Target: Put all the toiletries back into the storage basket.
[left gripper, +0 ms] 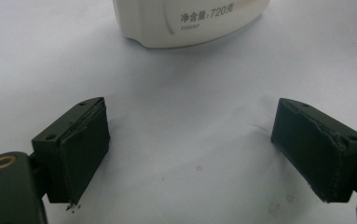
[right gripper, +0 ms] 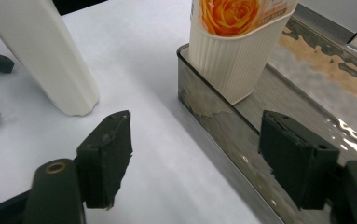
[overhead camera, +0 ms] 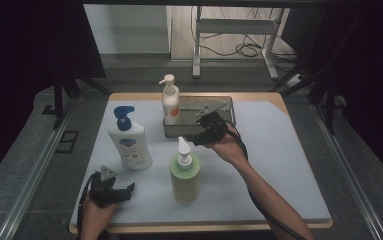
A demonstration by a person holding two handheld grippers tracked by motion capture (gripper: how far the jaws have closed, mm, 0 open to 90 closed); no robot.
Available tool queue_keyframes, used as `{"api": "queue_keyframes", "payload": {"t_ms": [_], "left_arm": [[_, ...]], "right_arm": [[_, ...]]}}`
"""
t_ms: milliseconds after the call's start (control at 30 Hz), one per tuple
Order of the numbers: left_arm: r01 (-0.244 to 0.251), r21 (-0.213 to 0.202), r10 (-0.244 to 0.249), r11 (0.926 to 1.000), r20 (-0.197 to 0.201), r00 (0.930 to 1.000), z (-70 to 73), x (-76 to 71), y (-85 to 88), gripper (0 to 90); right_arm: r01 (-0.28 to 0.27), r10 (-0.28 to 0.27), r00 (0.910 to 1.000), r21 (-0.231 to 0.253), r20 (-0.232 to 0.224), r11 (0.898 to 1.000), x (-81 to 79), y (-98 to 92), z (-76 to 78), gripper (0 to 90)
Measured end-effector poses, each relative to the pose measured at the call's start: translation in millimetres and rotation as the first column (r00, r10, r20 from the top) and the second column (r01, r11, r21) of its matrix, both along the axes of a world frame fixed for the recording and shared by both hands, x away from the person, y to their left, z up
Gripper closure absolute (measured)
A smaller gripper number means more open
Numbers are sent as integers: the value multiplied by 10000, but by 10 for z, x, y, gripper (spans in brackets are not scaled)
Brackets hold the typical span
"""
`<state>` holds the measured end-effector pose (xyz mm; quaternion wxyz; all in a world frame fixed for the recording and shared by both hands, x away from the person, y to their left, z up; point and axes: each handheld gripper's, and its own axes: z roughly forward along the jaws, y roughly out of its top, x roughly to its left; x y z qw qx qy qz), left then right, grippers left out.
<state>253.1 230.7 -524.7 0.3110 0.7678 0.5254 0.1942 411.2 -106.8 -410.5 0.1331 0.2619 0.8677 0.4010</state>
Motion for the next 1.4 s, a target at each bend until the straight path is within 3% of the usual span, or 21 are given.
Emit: {"api": "queue_keyframes", "payload": {"t_ms": [567, 867, 1067, 1400], "left_arm": [[25, 44, -25, 10000, -24, 10000, 3, -1, 3, 114], [26, 43, -26, 10000, -23, 10000, 2, -1, 3, 114], [28, 46, -28, 10000, -23, 10000, 2, -1, 3, 114], [2, 6, -2, 10000, 0, 10000, 0, -2, -1, 114]], "right_arm": [[-46, 46, 9994, -17, -334, 10000, -156, -198, -61, 133], [-248, 244, 9996, -277, -161, 9993, -281, -291, -115, 17], [-488, 483, 9988, -666, -88, 9966, -379, -380, -179, 0], [-793, 775, 9966, -710, -277, 9943, -548, -549, -238, 0]]}}
